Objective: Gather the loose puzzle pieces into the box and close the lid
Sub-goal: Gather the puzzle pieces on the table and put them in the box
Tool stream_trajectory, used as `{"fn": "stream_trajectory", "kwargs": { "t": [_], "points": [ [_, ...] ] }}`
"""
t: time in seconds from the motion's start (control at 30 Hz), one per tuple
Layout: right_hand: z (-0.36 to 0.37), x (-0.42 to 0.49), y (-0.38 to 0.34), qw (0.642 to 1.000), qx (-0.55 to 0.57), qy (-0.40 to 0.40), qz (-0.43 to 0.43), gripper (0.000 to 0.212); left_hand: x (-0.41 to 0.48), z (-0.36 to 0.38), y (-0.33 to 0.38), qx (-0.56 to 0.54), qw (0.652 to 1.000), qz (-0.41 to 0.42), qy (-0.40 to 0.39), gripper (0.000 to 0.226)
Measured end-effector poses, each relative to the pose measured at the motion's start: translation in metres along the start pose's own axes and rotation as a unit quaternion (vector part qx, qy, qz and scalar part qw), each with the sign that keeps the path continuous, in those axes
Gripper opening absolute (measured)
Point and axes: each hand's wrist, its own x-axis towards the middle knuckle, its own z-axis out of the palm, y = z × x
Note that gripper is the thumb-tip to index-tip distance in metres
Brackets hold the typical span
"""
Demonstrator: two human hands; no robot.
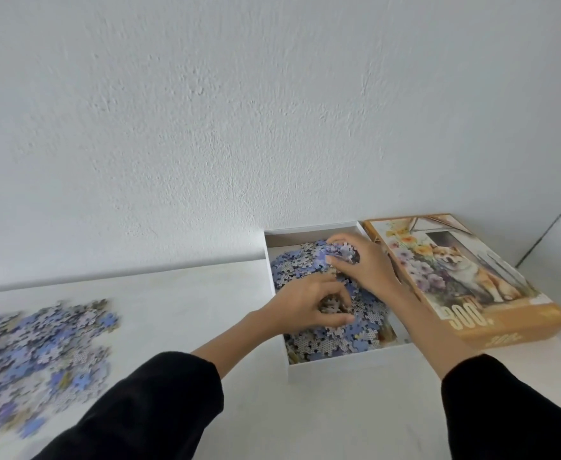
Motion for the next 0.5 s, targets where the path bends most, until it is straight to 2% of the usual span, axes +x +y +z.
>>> {"fn": "stream_trajectory", "kwargs": {
  "t": [0.17, 0.27, 0.37, 0.5],
  "points": [
    [0.001, -0.005, -0.001, 1.000, -0.006, -0.008, -0.012, 0.045, -0.002, -0.002, 0.004, 0.045, 0.999, 0.013, 0.007, 0.029],
    [0.001, -0.007, 0.000, 1.000, -0.023, -0.012, -0.015, 0.040, -0.006, 0.001, 0.006, 0.081, 0.997, 0.002, -0.005, 0.033],
    [0.002, -0.009, 0.003, 0.998, -0.041, -0.036, -0.011, 0.028, -0.012, 0.003, 0.005, 0.129, 0.989, -0.019, -0.067, 0.045],
    [0.004, -0.008, 0.006, 0.996, -0.082, -0.043, 0.017, 0.035, -0.013, -0.001, 0.005, 0.190, 0.970, -0.050, -0.145, 0.053]
  ]
}}
